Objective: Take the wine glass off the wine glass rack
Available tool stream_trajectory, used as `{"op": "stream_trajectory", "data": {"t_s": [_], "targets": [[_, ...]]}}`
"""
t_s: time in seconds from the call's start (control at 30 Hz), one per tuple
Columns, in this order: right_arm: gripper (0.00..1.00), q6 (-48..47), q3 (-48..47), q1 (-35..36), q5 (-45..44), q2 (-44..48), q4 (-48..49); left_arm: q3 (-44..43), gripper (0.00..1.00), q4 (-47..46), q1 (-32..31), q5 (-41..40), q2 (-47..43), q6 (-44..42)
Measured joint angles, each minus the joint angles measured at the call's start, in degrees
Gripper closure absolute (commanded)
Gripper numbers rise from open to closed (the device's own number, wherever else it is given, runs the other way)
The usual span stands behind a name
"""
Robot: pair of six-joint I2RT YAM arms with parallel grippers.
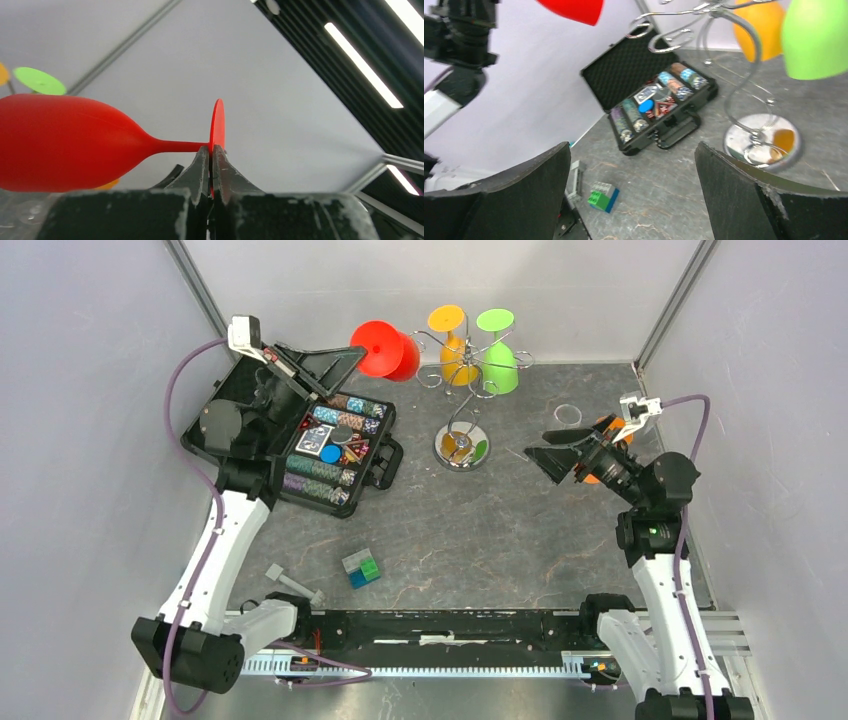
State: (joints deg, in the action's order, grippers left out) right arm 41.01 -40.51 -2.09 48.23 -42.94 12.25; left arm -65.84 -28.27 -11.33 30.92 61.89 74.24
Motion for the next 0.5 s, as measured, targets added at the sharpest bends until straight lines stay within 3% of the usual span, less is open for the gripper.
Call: {"op": "stream_trajectory", "data": {"t_s": [0.17,0.5], "targets": [[0.02,7.82,1.38,4.00,0.46,0.00,11.61,2.69,0.98,-12.90,-1.36,2.49,2.16,12.33],[0.02,20.24,5.35,8.87,-4.68,-0.09,30.88,2.95,0.98,-23.43,-15.58,2.12,6.91,22.29]]}}
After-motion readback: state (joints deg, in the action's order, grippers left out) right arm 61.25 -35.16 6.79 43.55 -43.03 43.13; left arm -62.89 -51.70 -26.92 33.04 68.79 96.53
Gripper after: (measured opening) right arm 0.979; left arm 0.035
